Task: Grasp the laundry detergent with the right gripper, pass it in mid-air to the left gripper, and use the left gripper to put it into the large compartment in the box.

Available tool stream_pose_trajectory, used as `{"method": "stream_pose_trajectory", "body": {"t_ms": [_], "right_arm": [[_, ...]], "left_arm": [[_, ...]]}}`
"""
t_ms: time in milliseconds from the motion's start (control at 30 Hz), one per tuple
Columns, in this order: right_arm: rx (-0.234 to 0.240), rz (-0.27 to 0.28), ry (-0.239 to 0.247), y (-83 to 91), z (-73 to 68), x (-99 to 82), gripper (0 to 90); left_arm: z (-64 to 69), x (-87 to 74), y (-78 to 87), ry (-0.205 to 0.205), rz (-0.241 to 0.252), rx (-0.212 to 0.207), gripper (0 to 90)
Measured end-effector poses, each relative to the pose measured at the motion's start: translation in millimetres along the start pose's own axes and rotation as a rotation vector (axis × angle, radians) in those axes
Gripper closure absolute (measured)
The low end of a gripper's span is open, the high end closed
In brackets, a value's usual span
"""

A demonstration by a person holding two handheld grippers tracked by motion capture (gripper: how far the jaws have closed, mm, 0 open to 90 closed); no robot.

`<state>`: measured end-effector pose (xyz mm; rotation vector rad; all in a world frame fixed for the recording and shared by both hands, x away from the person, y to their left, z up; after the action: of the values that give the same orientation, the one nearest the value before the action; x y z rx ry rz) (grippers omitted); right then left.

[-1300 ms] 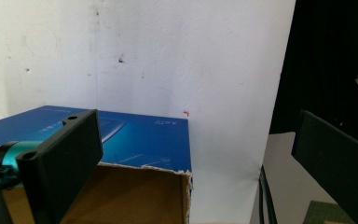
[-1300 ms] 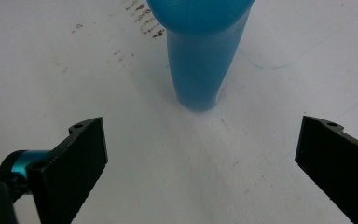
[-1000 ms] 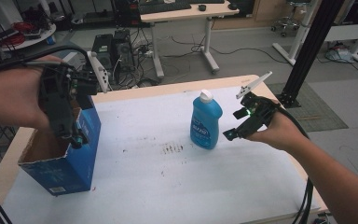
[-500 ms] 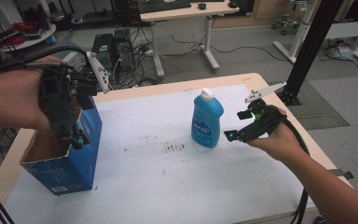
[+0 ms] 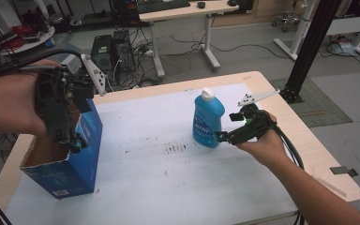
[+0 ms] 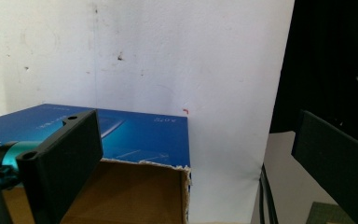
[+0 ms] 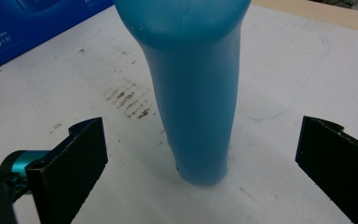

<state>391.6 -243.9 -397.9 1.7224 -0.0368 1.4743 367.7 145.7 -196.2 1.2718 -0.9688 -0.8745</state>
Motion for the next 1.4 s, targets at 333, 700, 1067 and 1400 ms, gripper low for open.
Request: {"method": "stream_pose_trajectory", "body": {"t_ms": [333, 700, 1067, 1400], "right_arm": [[-0.062, 0.029, -0.021, -17.5, -6.1, -5.4, 1.3], [-0.137, 0.087, -0.054, -33.8, -9.8, -9.4, 1.2], [-0.138, 0.107, -0.087, -53.8, -7.9, -15.7, 1.2], [-0.132, 0.144, -0.094, -62.4, -7.5, -17.5, 1.2]], "left_arm": [[-0.8, -1.0, -2.0, -0.003, 0.000, -0.002, 1.7], [-2.0, -2.4, -2.1, -0.001, 0.006, -0.001, 1.7], [-2.2, -3.7, -3.9, 0.003, -0.004, -0.003, 1.7], [-5.7, -9.2, -3.2, 0.017, -0.009, -0.002, 1.7]]}}
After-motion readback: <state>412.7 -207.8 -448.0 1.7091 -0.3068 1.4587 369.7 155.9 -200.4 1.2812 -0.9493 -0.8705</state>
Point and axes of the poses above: each handheld gripper's, and its own axes: y roughly backward along the jaws, x roughly out of its top, z roughly to its right, the point moved 1 cm from there along -y, roughly forward along the jaws, and after that the axes turned 14 degrees about y, right-handed, at the moved point
